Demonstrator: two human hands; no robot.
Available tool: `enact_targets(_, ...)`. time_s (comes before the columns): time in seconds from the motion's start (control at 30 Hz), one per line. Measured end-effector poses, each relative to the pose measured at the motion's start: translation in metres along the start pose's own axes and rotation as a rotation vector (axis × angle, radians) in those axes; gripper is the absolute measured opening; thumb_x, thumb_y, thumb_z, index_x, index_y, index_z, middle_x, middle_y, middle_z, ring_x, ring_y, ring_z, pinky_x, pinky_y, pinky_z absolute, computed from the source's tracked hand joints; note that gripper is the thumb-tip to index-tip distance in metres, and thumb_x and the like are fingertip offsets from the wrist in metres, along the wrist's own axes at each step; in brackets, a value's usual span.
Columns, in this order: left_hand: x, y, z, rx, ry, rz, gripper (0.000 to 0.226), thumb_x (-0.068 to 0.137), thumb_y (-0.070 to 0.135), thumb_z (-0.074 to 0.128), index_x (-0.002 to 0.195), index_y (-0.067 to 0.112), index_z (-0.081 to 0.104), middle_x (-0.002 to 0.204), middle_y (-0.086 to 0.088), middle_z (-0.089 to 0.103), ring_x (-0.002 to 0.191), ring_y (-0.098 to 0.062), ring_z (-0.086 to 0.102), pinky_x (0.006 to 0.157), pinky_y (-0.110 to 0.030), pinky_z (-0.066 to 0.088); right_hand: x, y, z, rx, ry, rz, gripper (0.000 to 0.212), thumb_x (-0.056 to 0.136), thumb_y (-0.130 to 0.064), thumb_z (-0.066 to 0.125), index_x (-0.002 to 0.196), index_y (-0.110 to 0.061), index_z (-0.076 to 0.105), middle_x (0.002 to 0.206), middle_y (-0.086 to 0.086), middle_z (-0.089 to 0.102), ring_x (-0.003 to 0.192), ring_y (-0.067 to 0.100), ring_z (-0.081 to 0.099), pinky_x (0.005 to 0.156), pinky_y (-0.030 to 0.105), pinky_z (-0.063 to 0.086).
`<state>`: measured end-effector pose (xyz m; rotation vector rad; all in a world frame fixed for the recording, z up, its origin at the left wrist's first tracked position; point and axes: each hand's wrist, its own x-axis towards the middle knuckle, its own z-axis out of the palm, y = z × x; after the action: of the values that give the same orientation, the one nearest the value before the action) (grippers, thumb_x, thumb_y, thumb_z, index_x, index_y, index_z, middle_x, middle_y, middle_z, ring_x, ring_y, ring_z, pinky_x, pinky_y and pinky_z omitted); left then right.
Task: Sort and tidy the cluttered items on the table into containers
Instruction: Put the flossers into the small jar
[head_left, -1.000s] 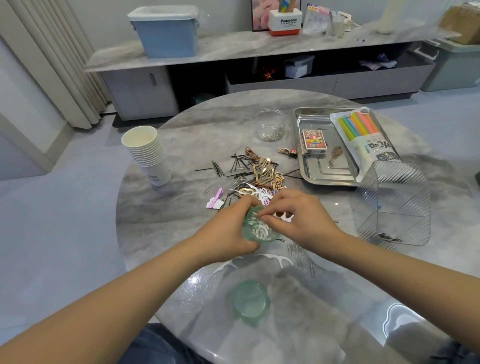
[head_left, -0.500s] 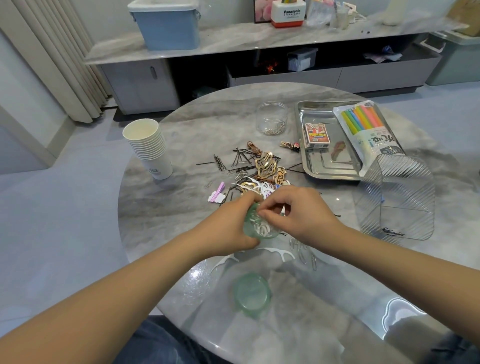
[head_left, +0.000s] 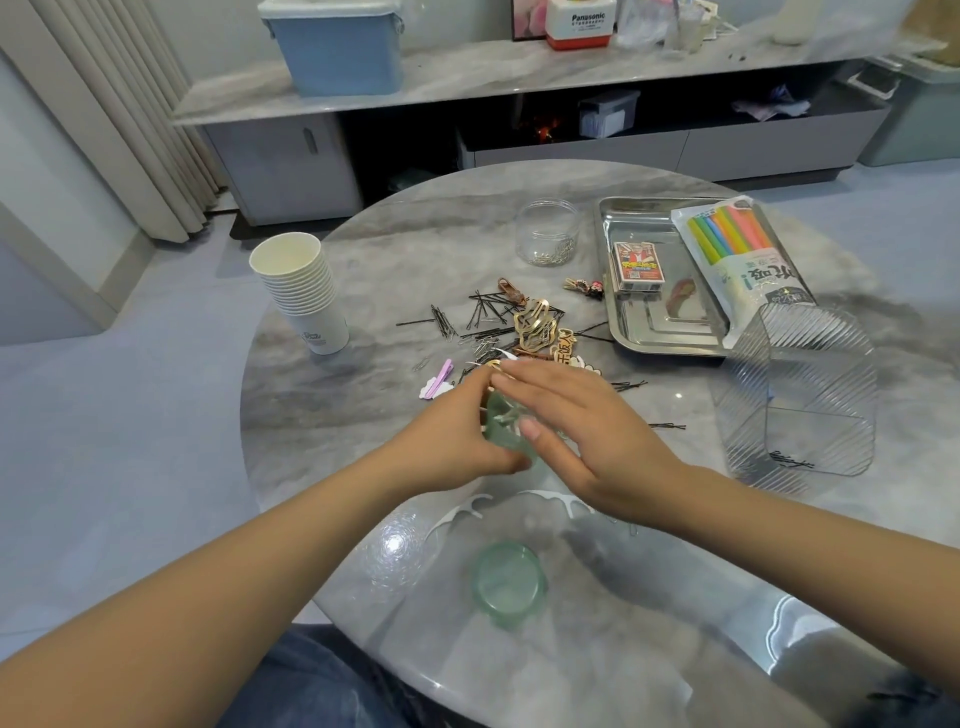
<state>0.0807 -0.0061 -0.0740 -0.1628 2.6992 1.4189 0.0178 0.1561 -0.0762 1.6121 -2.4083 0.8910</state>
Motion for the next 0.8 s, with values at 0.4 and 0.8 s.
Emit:
enact_targets(0.4,0.0,-0.018,-0.013,0.258,-0.019,-0.164,0.069,0.072,0.017,0.075,0.129,0.018,0.037,0.124,0.0,0.05,0.095,-0.017,0.05,0.071,-0.022,0.038,-0.014,0.01,0.016,-0.019,0.036,0.165,0.032,0.088,-0.024,0.049,0.114,-0.009,0.059,0.105,0.004,0.059,0.101,0.015,0.046,0.092,0.027,0.036)
enact_targets(0.8,-0.017,-0.039,-0.025,0.275,-0.016,-0.279,0.064,0.073,0.013,0.072,0.125,0.018,0.035,0.112,0.0,0.052,0.092,-0.019,0.052,0.07,-0.025,0.039,-0.018,0.02,0.035,-0.211,-0.63,0.398,0.013,0.086,-0.028,0.064,0.086,-0.026,0.051,0.109,0.003,0.055,0.109,0.019,0.045,0.09,0.027,0.037)
